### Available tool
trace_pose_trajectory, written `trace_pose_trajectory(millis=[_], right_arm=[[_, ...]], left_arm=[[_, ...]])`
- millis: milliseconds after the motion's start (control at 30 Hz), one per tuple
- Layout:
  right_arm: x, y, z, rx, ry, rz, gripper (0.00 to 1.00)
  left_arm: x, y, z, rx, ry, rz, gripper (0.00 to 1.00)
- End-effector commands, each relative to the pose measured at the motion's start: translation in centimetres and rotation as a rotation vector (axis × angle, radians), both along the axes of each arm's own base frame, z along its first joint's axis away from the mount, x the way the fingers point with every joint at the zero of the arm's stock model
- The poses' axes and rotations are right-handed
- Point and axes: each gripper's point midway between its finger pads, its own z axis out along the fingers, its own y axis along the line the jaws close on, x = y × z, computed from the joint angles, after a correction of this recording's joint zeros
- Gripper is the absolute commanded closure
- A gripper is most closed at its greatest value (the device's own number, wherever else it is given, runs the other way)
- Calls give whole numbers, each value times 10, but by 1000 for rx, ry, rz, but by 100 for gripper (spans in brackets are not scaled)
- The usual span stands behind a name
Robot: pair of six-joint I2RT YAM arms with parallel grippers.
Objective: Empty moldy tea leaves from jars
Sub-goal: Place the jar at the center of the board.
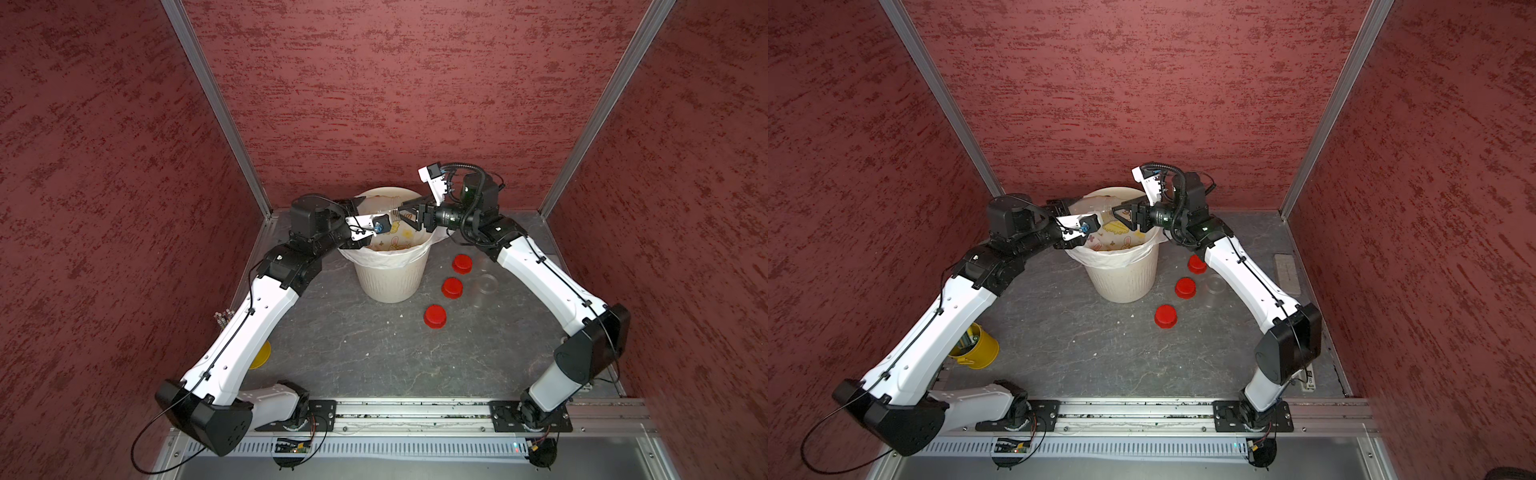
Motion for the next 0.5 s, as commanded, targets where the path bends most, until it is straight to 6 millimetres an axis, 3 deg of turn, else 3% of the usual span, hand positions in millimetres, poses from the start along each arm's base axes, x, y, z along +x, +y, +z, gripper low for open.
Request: trace_pose_trajectory(millis=[0, 467], right_arm=[[-7, 9, 13, 24, -35, 44, 47], [-18, 19, 15, 24, -38, 83, 63]], left_arm=[[-1, -5, 3, -24, -6, -19, 33], [3, -5, 3, -26, -16, -9, 32]])
